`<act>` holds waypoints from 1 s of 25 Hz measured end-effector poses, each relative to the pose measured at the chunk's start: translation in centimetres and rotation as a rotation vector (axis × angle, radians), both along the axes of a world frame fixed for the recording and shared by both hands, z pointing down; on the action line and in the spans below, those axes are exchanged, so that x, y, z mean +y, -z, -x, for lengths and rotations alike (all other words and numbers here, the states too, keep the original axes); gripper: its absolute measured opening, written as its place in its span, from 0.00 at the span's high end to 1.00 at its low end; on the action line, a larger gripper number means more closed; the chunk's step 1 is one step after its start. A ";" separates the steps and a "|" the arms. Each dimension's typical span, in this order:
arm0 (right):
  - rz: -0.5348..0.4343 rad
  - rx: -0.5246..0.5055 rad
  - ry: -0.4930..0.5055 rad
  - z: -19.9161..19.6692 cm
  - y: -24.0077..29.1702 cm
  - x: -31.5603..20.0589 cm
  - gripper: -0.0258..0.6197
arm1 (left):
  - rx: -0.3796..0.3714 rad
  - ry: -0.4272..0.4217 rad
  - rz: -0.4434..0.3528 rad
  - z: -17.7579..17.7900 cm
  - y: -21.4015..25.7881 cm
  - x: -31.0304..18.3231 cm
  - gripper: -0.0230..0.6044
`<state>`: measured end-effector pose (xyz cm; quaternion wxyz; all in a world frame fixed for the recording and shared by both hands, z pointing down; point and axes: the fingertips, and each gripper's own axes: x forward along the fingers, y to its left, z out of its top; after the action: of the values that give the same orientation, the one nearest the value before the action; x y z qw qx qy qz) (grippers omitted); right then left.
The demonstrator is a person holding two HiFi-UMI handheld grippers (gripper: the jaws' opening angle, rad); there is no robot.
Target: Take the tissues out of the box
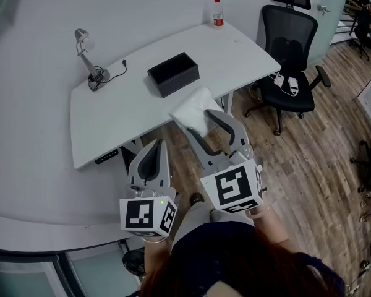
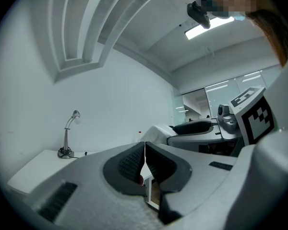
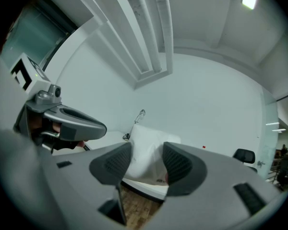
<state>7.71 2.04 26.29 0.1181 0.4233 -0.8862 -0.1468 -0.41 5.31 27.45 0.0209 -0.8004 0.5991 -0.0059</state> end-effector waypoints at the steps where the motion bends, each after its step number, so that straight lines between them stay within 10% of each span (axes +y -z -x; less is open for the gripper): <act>1: -0.001 -0.001 0.003 -0.1 0.1 0.2 0.62 | 0.001 0.001 0.001 0.0 0.0 0.1 0.92; 25: 0.030 -0.023 0.012 -0.2 -0.3 -1.3 0.62 | -0.018 -0.007 0.033 -0.3 -0.8 -2.2 0.92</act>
<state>7.95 0.77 26.63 0.1131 0.4176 -0.8923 -0.1292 -0.14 3.13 28.22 0.0129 -0.8026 0.5959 -0.0229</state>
